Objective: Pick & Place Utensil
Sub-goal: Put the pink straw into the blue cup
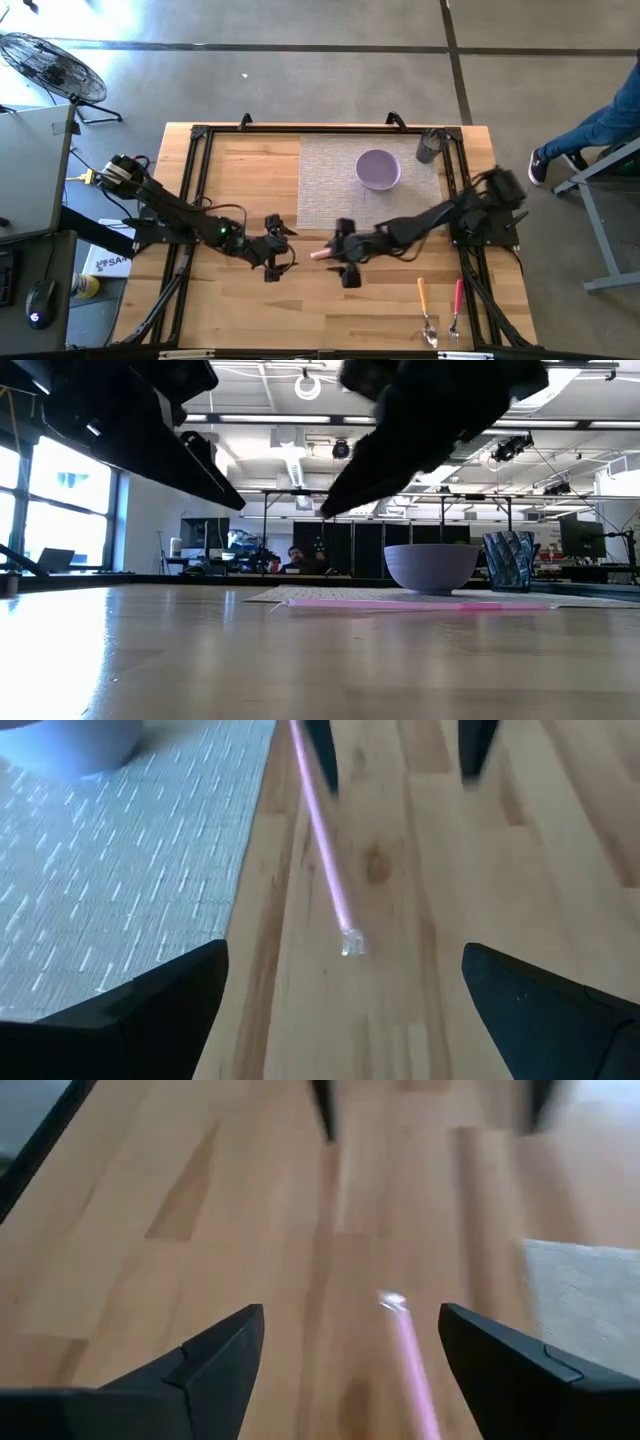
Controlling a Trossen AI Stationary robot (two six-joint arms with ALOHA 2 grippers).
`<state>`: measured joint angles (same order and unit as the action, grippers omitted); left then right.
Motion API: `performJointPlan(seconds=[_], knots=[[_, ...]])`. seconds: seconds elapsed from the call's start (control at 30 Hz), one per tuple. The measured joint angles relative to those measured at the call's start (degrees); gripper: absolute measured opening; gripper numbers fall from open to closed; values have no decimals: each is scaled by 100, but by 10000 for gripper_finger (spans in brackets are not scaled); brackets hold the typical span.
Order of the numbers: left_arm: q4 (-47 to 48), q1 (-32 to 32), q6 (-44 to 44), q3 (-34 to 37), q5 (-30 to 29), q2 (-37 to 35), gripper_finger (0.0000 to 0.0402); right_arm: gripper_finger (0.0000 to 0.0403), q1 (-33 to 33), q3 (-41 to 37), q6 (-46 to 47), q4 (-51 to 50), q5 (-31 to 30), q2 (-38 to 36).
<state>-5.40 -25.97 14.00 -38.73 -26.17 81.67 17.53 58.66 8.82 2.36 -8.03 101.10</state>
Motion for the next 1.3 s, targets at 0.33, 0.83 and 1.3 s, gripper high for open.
performJointPlan(seconds=[0.33, 0.83, 1.3], knots=[[211, -31, -281, 15, -197, -102, 397, 238, -381, 1461, -886, -1122, 478, 1260], [294, -29, 0, 12, -431, -120, 397, 96, -632, 1317, -909, -1173, 549, 1572], [242, -30, -20, 12, -398, -120, 397, 38, -774, 1324, -890, -1514, 761, 1582]])
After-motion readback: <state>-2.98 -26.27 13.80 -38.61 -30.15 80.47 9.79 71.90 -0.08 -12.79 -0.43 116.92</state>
